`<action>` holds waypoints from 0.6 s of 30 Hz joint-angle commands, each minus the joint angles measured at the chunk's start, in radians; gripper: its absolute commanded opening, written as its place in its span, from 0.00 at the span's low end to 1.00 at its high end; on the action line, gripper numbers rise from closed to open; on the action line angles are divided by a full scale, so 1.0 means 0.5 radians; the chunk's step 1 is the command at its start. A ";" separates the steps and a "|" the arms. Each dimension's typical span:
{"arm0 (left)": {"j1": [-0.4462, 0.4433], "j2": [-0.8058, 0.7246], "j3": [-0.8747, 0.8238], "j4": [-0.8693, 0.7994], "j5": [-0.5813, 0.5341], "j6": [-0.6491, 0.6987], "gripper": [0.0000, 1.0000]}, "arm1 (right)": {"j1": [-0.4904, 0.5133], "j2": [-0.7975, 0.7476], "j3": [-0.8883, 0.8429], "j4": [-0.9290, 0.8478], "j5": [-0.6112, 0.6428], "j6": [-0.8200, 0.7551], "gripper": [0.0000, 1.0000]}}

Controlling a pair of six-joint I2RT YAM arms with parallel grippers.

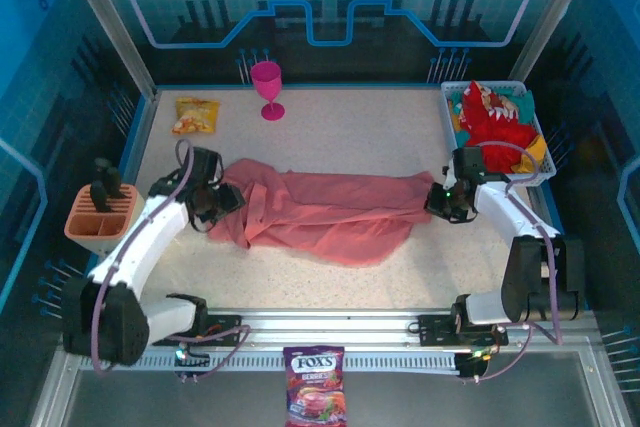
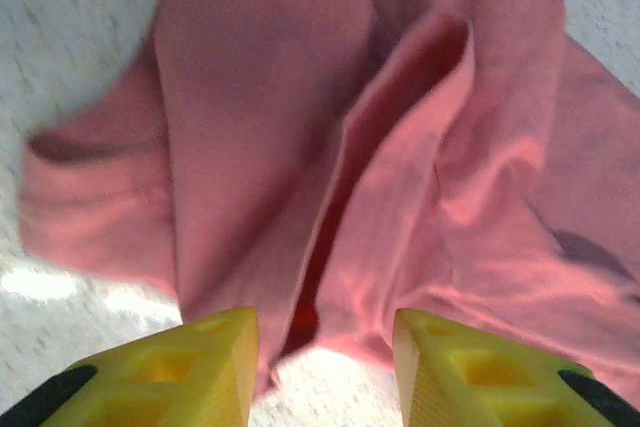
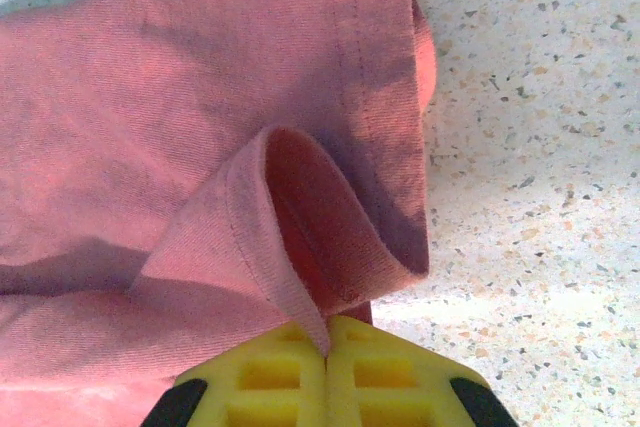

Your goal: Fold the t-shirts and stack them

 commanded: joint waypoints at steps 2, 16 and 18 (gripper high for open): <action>0.015 0.214 0.278 0.028 -0.249 0.269 0.37 | -0.031 -0.035 -0.005 -0.043 -0.055 -0.024 0.00; -0.026 0.669 0.270 0.176 -0.107 0.349 0.28 | -0.110 -0.076 -0.014 -0.025 -0.119 -0.028 0.00; -0.026 0.678 0.253 0.207 -0.046 0.334 0.28 | -0.110 -0.067 -0.012 -0.022 -0.131 -0.029 0.00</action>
